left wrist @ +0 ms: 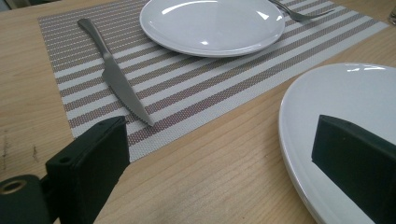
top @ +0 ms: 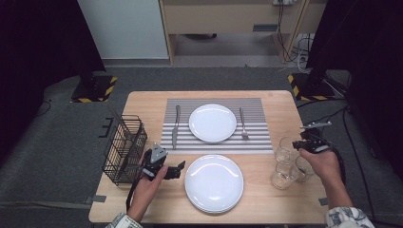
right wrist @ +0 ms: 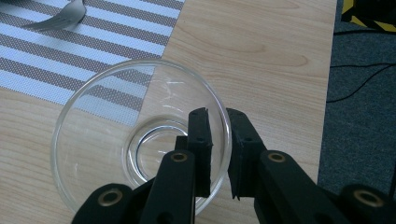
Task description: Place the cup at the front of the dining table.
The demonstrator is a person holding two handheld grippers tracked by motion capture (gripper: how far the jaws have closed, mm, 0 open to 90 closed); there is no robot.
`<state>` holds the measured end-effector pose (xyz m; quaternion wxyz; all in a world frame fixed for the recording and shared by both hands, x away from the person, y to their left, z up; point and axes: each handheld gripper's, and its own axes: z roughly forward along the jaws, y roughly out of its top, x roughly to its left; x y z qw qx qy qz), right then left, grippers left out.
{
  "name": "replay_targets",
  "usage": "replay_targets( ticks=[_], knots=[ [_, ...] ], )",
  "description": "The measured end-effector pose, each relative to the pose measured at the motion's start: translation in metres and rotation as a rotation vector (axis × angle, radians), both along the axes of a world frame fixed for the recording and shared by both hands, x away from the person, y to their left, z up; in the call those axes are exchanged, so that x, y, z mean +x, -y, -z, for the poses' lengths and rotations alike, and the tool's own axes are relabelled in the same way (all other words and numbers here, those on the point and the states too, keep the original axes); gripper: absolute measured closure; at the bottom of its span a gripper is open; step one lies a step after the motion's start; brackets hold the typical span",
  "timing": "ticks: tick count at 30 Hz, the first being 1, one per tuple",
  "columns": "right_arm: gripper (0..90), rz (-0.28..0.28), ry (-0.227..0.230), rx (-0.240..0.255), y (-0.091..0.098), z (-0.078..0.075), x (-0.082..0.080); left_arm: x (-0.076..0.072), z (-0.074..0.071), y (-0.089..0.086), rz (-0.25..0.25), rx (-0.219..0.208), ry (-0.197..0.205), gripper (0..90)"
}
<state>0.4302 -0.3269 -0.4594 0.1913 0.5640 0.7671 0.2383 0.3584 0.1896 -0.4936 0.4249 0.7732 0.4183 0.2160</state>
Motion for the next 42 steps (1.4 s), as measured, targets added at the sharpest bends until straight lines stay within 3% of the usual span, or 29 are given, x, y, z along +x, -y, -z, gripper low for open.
replay_targets(
  ticks=[6, 10, 16, 22, 42],
  knots=[
    [76.8, 0.006, -0.014, 0.008, -0.004, 0.002, 0.005, -0.001, 0.000, 0.001, 0.005, 0.004, -0.001, 3.7],
    [80.7, 0.001, -0.035, -0.003, -0.005, 0.002, 0.007, 0.000, 0.000, 0.000, 0.001, -0.001, 0.001, 3.7],
    [82.2, 0.002, -0.042, 0.029, -0.005, -0.002, 0.005, 0.000, -0.001, -0.001, -0.001, -0.005, 0.005, 3.7],
    [82.7, -0.009, -0.011, -0.003, -0.008, -0.004, -0.001, 0.000, -0.002, -0.001, -0.003, -0.007, 0.008, 3.7],
    [84.6, -0.051, 0.060, -0.005, -0.018, -0.018, -0.011, -0.001, -0.004, 0.000, 0.003, -0.004, 0.011, 3.7]
  ],
)
